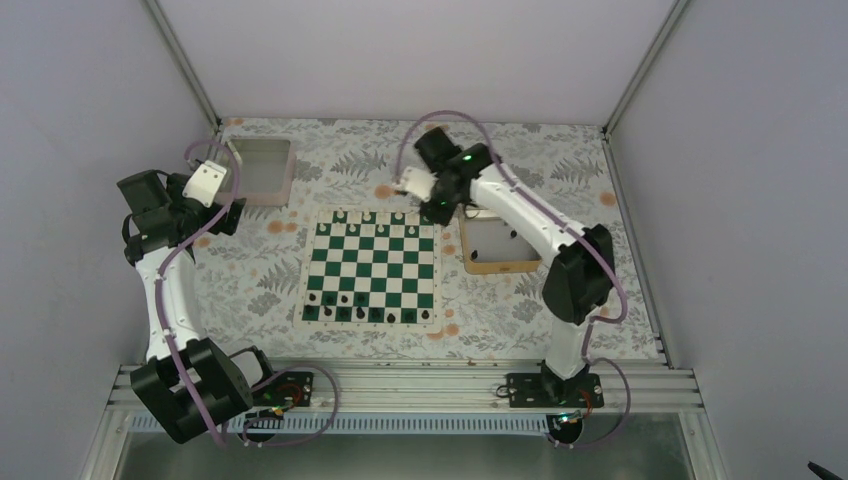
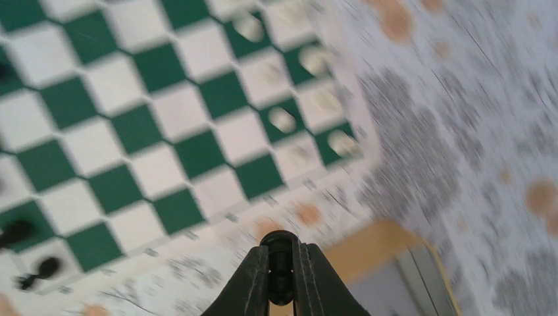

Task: Set up the chess pieces on the board
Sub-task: Pick up the chess piece from the storage box, then place the chess piece on the chessboard.

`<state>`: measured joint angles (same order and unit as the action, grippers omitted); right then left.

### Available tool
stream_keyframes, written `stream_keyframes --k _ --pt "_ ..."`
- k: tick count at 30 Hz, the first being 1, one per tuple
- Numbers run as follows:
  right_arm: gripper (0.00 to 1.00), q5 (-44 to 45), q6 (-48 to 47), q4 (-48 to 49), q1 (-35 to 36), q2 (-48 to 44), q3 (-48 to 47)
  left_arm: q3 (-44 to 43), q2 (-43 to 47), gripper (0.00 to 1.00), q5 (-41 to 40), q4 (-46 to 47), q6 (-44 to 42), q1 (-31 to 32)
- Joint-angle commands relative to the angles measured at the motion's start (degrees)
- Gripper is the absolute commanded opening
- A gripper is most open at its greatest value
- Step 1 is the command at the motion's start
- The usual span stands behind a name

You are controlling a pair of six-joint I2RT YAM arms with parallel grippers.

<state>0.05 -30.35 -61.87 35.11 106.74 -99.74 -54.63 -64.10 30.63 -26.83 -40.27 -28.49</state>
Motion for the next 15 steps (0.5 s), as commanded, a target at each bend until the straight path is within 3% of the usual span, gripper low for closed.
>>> stream_keyframes --k 1,9,15 --pt "0.10 -4.15 0.63 -2.48 9.57 4.36 -4.13 -1.09 -0.46 1.00 1.20 0.72 0.15 -0.38" --pt "0.10 -4.69 0.05 1.19 19.62 11.45 -3.37 0.39 0.38 1.00 0.30 1.45 0.48 -0.34" --pt "0.09 -6.17 0.48 5.07 22.17 11.79 1.99 1.28 0.21 1.00 0.18 1.86 0.27 -0.36"
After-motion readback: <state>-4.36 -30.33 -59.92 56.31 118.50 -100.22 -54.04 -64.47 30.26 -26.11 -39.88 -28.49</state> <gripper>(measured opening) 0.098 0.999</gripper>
